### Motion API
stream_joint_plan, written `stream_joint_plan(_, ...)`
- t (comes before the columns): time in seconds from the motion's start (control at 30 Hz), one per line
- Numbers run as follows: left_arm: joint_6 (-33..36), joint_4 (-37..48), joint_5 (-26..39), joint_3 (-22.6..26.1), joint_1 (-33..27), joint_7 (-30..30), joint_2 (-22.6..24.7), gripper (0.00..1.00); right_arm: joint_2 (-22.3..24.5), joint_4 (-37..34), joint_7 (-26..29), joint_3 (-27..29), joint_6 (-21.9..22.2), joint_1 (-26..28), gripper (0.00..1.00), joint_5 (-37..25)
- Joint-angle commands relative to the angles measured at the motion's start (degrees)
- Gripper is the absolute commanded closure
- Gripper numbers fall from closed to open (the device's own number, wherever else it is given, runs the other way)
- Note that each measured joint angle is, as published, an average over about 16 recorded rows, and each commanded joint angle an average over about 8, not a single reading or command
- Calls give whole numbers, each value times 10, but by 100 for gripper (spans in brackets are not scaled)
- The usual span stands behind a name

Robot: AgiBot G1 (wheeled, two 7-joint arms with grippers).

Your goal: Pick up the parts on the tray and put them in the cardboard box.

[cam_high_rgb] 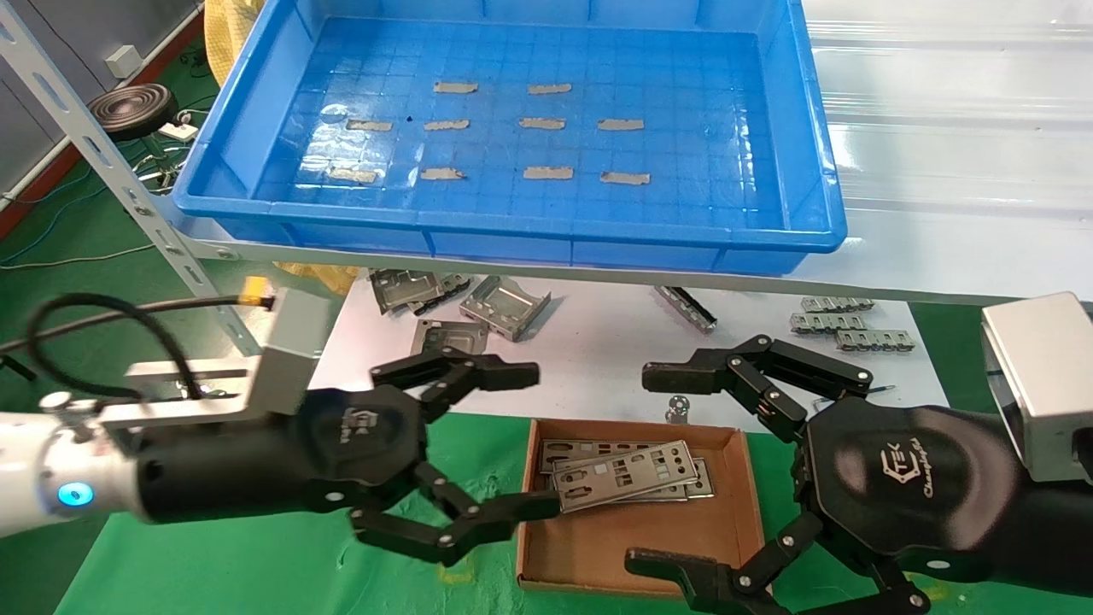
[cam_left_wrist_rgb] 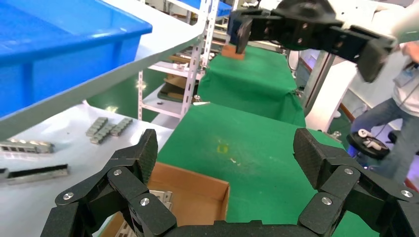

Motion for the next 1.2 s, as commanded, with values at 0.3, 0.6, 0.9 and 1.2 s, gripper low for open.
stream_joint_plan(0.3, 8, -86, 4, -85, 48, -34, -61, 0, 0, 0, 0, 0, 0, 0, 0, 0)
stream_joint_plan(0.6, 15, -162, 8, -162, 92, -64, -117, 0, 0, 0, 0, 0, 0, 0, 0, 0)
stream_joint_plan(0.9, 22, -223, 11, -223, 125, -86, -160, 0, 0, 0, 0, 0, 0, 0, 0, 0)
stream_joint_plan(1.2, 22, -224, 11, -224, 127, -87, -161, 0, 0, 0, 0, 0, 0, 0, 0, 0)
